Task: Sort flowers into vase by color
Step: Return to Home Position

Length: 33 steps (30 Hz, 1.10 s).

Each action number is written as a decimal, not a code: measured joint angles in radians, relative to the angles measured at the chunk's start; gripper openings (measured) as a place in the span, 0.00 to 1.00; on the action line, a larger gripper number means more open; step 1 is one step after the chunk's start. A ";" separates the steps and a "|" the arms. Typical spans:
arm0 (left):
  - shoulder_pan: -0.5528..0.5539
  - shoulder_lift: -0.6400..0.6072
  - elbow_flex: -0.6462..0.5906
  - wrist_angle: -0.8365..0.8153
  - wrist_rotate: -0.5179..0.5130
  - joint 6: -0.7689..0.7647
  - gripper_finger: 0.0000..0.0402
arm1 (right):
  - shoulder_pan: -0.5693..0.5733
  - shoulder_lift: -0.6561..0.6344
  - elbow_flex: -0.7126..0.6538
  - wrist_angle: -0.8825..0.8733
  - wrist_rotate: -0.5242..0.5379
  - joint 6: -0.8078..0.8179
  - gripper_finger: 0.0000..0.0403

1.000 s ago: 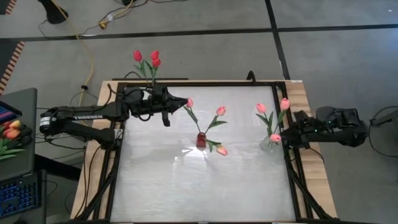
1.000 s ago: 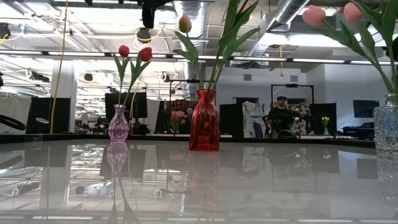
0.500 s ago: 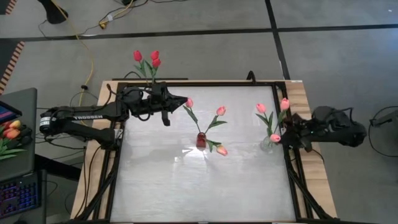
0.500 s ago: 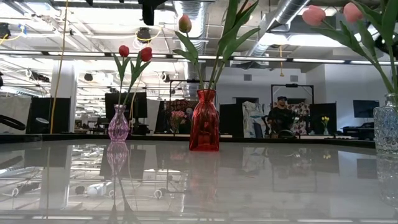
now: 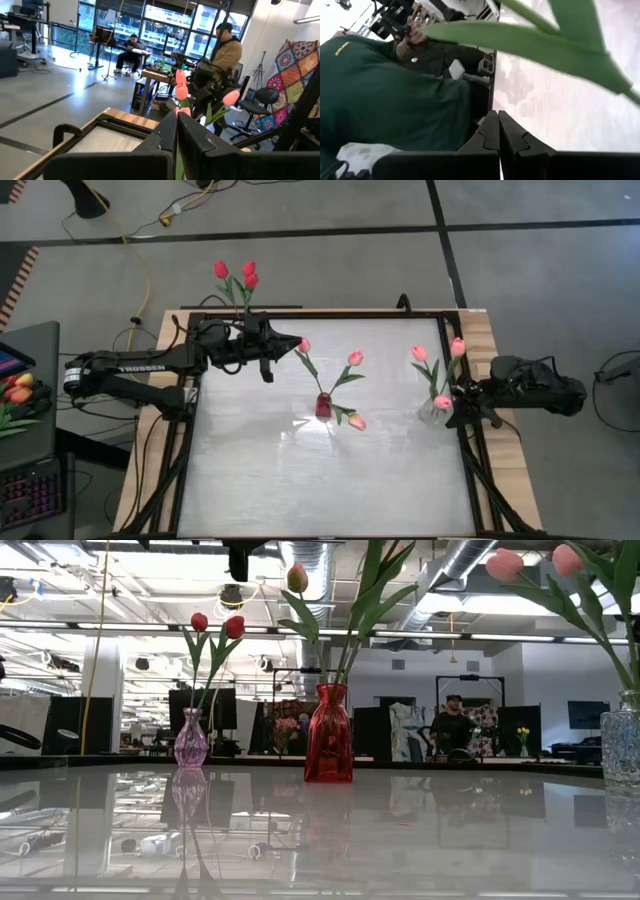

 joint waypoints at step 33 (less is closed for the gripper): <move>0.000 0.000 0.000 -0.008 -0.003 -0.024 0.00 | 0.563 0.000 -0.179 0.247 0.738 -0.014 0.04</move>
